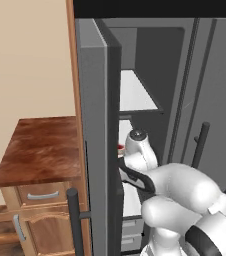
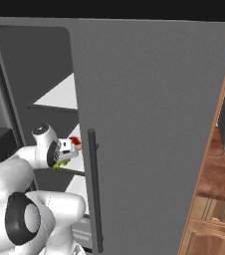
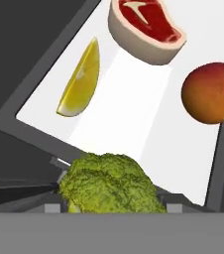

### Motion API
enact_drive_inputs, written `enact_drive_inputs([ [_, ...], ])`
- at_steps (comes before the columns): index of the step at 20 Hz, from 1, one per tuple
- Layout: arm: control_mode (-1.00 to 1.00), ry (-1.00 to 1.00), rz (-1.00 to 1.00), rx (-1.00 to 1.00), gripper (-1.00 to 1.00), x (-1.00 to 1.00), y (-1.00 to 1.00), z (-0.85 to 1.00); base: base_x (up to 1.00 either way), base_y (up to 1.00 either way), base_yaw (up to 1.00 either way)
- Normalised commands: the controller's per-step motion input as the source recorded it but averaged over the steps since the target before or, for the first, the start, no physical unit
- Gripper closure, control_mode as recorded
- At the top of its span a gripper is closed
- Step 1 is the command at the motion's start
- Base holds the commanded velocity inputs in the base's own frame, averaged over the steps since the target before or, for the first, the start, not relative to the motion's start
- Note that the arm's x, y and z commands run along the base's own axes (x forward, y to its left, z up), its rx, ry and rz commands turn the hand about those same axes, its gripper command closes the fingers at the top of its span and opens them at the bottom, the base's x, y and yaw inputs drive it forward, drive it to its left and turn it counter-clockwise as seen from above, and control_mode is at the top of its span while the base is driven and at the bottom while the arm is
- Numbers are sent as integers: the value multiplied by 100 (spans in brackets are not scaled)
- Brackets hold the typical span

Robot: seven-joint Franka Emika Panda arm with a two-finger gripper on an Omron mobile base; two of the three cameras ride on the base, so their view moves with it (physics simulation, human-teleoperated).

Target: Take the steak and broccoli from the highest rack and move them to the second highest rack where the mango and lemon wedge are located, to maximize freezer space. Close the freezer door after rearranging.

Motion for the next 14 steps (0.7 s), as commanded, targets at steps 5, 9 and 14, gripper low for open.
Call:
enact_drive_inputs([
  [5, -100, 1, 8, 0, 100, 60, 0, -46, 0, 0, 0],
  [9, -100, 4, 5, 0, 100, 54, 0, -52, 0, 0, 0],
  [14, -100, 10, 0, 0, 100, 49, 0, -36, 0, 0, 0],
])
